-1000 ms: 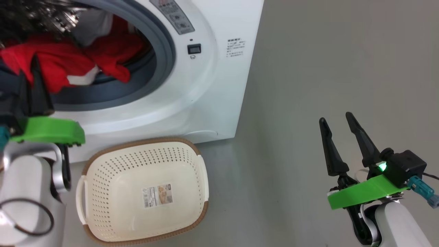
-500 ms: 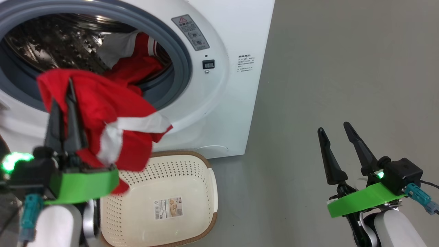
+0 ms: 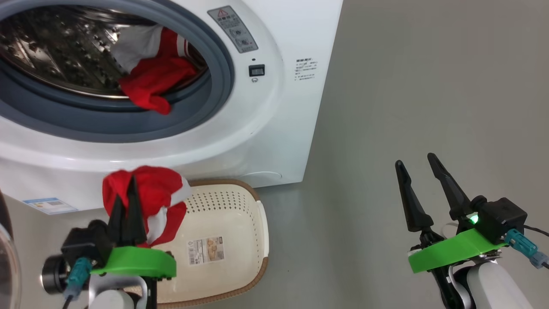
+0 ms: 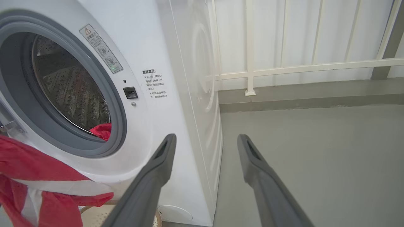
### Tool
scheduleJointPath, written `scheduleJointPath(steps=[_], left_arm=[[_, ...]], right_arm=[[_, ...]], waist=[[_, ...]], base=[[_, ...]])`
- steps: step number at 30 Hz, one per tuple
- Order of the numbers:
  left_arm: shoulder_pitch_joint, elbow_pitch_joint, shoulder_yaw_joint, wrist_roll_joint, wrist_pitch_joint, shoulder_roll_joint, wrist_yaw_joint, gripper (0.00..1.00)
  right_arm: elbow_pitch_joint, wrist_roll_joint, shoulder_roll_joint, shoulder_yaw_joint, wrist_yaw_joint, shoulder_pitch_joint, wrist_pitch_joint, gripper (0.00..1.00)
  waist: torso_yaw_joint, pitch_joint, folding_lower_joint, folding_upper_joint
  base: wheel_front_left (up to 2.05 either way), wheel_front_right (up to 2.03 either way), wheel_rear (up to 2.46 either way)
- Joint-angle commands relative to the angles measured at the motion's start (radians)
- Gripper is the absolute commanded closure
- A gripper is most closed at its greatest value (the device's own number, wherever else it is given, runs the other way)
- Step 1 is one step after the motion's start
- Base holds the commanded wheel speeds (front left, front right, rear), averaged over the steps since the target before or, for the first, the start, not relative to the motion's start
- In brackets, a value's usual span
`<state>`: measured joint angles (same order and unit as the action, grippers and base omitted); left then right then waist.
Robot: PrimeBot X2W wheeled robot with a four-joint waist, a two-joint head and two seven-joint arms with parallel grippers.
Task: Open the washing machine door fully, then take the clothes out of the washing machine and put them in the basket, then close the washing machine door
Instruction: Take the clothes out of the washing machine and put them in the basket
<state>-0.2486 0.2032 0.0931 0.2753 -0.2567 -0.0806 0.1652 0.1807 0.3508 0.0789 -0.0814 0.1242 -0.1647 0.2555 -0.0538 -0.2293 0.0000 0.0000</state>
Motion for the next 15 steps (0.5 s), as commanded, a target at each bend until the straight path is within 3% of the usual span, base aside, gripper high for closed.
scheduleJointPath(steps=[1, 7, 15], left_arm=[[-0.016, -0.007, -0.037, -0.004, -0.005, -0.016, -0.008, 1.00], [-0.082, 0.217, -0.051, 0.032, -0.005, 0.004, -0.043, 1.00], [-0.225, 0.588, -0.039, 0.131, 0.034, 0.022, -0.121, 1.00]], right_arm=[[-0.023, -0.005, 0.007, -0.026, 0.007, -0.015, 0.006, 0.00], [-0.028, -0.006, 0.005, -0.030, 0.007, -0.029, 0.006, 0.00], [-0.035, -0.004, 0.012, -0.033, 0.007, -0.052, 0.006, 0.00]], waist=[[-0.010, -0.013, 0.0000, 0.0000], [-0.024, -0.062, 0.0000, 0.0000], [-0.034, -0.128, 0.0000, 0.0000]], base=[[0.00, 0.00, 0.00], [0.00, 0.00, 0.00], [0.00, 0.00, 0.00]])
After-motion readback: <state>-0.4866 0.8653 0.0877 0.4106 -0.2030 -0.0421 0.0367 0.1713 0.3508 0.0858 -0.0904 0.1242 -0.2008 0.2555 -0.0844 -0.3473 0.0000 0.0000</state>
